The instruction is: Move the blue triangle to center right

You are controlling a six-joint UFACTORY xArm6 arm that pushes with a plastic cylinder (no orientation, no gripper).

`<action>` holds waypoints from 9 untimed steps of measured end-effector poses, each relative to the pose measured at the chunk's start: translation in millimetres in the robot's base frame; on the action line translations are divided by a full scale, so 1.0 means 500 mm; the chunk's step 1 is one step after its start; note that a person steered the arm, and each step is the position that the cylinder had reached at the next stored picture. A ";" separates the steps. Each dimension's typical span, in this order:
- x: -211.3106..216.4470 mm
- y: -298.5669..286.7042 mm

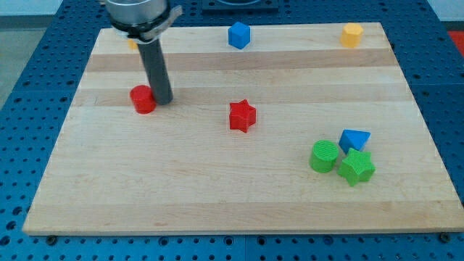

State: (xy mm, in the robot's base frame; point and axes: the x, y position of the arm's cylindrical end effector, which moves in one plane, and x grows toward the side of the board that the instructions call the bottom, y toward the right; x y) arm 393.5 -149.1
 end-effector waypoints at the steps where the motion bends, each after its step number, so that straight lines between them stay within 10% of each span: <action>1: 0.001 -0.057; 4: 0.010 -0.059; 9: 0.309 0.166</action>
State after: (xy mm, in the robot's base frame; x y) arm 548.2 -66.1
